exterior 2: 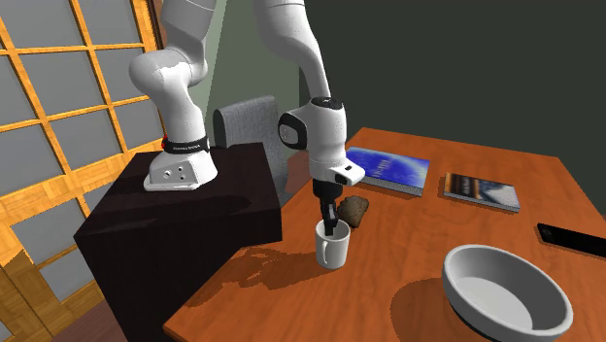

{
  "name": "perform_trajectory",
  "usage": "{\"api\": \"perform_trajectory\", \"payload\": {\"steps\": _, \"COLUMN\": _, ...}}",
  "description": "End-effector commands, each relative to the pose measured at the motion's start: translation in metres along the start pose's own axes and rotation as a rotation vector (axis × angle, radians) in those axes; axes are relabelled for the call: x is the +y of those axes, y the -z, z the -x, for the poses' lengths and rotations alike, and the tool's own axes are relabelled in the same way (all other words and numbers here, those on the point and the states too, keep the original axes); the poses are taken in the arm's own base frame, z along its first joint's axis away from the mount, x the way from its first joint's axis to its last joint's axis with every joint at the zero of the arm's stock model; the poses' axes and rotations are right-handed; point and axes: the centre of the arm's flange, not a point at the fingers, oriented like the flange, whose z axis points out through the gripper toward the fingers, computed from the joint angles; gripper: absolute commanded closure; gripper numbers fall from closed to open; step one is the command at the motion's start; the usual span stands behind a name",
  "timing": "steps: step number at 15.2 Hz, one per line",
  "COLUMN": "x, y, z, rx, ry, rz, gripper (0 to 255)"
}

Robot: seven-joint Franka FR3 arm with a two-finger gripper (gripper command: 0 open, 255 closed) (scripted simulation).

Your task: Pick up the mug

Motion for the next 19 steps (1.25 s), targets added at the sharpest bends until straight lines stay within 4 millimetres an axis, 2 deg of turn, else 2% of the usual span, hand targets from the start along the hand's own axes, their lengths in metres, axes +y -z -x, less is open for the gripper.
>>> {"api": "perform_trajectory", "payload": {"steps": 1, "x": 0.0, "y": 0.0, "z": 0.0, "rx": 0.0, "ry": 0.0, "rz": 0.0, "gripper": 255}}
{"api": "perform_trajectory", "payload": {"steps": 2, "x": 0.0, "y": 0.0, "z": 0.0, "rx": 0.0, "ry": 0.0, "rz": 0.0, "gripper": 255}}
{"api": "perform_trajectory", "payload": {"steps": 17, "x": 0.004, "y": 0.079, "z": -0.004, "rx": 0.0, "ry": 0.0, "rz": 0.0, "gripper": 255}}
{"api": "perform_trajectory", "payload": {"steps": 19, "x": 0.004, "y": 0.08, "z": -0.004, "rx": 0.0, "ry": 0.0, "rz": 0.0, "gripper": 255}}
